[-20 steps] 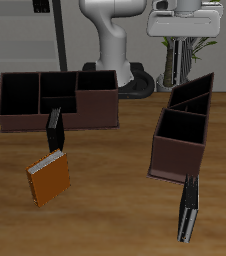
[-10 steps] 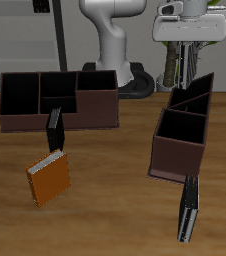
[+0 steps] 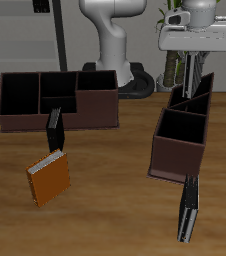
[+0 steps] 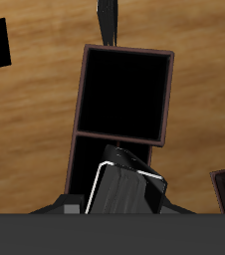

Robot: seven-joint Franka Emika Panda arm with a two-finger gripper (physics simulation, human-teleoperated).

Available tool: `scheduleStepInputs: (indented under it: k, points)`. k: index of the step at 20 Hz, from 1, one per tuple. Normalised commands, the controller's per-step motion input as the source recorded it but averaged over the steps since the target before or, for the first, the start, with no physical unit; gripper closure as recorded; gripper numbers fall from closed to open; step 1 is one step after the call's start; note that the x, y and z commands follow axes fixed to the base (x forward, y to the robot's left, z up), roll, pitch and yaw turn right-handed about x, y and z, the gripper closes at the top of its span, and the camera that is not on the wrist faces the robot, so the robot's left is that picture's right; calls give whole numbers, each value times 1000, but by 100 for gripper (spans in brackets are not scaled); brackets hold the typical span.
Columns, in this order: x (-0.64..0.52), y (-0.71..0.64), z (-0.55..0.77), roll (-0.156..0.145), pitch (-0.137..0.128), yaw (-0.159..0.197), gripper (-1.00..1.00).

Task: Place the right striped book into the left desk caddy's back compartment

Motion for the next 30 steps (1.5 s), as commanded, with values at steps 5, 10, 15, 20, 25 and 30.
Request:
scheduleStepInputs:
  k: [5, 10, 15, 20, 25, 30]
  points:
    - [78, 93, -104, 16, 21, -5, 100]
    - [0, 50, -99, 15, 23, -2, 100]
    - [-49, 38, -51, 7, -4, 7, 100]
    - [-38, -19, -97, 11, 22, -8, 100]
    - [26, 4, -48, -5, -5, 3, 100]
    - [-46, 71, -13, 16, -2, 7, 100]
